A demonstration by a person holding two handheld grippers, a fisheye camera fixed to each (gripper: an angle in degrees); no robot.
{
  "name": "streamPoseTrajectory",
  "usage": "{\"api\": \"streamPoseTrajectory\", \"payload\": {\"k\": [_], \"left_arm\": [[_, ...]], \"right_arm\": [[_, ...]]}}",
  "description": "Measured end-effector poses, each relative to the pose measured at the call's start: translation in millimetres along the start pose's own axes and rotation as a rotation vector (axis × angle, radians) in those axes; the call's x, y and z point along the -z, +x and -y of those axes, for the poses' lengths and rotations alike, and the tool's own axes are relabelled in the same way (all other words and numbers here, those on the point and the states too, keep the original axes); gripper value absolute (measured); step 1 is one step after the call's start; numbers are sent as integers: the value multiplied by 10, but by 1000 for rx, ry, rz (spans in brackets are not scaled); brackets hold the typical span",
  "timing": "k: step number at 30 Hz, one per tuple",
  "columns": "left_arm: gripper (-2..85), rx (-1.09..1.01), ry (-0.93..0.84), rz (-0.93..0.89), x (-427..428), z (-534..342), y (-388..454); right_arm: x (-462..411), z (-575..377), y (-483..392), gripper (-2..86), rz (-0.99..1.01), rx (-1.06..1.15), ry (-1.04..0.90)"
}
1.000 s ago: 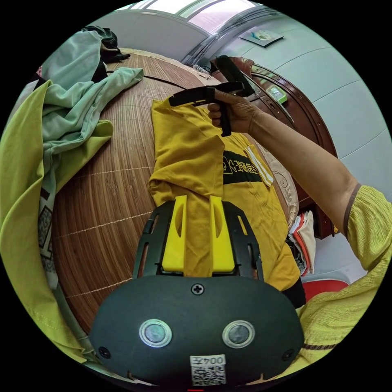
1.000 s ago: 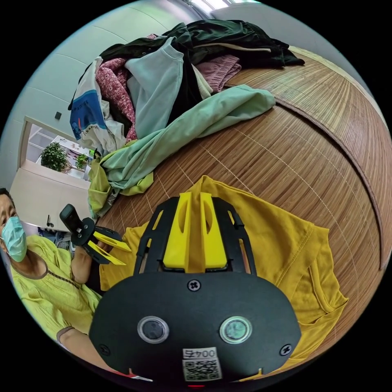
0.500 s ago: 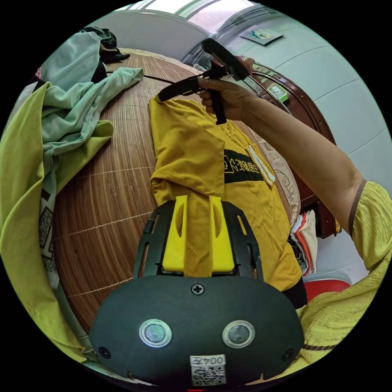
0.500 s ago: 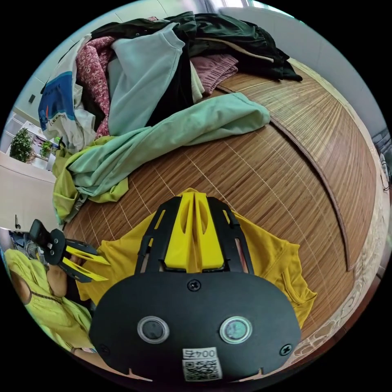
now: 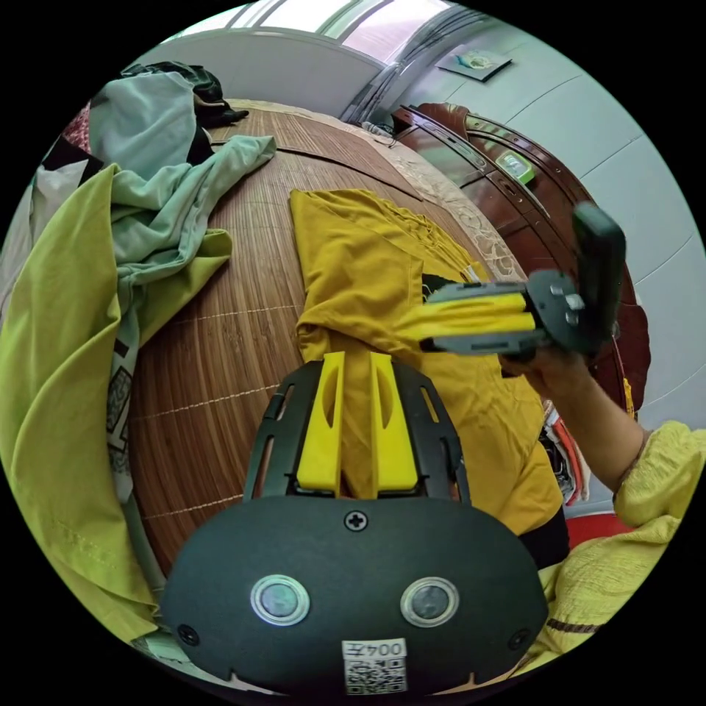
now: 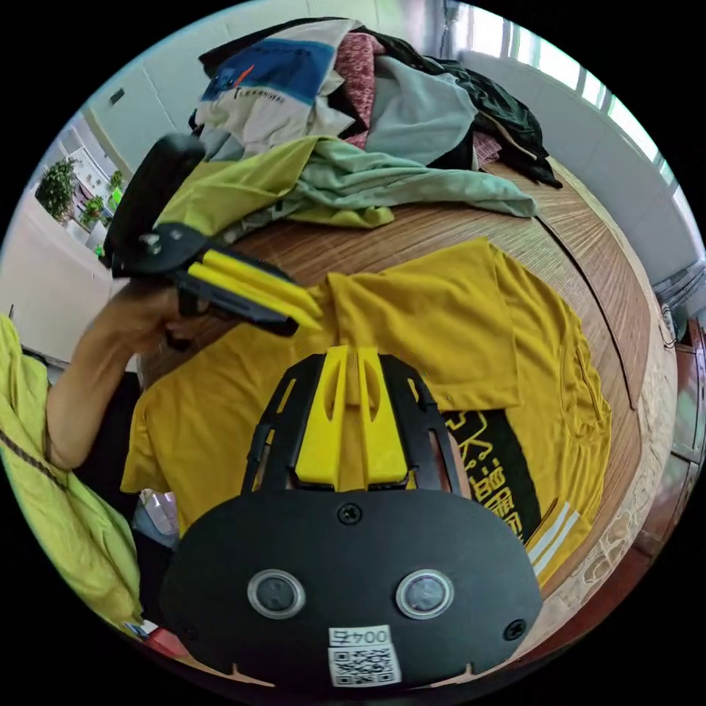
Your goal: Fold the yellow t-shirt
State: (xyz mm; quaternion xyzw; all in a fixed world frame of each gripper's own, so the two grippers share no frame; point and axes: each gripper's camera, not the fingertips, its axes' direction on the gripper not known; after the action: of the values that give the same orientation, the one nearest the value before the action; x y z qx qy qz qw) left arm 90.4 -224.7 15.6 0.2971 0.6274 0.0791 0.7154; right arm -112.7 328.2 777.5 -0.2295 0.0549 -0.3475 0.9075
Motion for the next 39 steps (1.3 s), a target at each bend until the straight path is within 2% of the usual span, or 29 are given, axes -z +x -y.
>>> {"api": "streamPoseTrajectory", "payload": {"k": [4,7,23,32,36,39], "left_arm": [[58,9,59,-11,39,-23,-51],[59,20,36,-5,-49,-6,-101],[24,115,54,92,-227,-93,-442],[11,102,67,106,-203,-241,-621],[5,11,261,96,-21,-400,-546],[3,-53,181,158,-365,-375,-476]], "right_arm": [[128,-112,-351,65,-127,32,12],[265,-111,-434,60,-168,56,8],[955,-587,-286,36,-82,25,4],[1545,-900,130,99,27,-142,146],[1732,-1099,575,99,-29,-302,167],[1700,-1160,690,66,-57,-341,102]]}}
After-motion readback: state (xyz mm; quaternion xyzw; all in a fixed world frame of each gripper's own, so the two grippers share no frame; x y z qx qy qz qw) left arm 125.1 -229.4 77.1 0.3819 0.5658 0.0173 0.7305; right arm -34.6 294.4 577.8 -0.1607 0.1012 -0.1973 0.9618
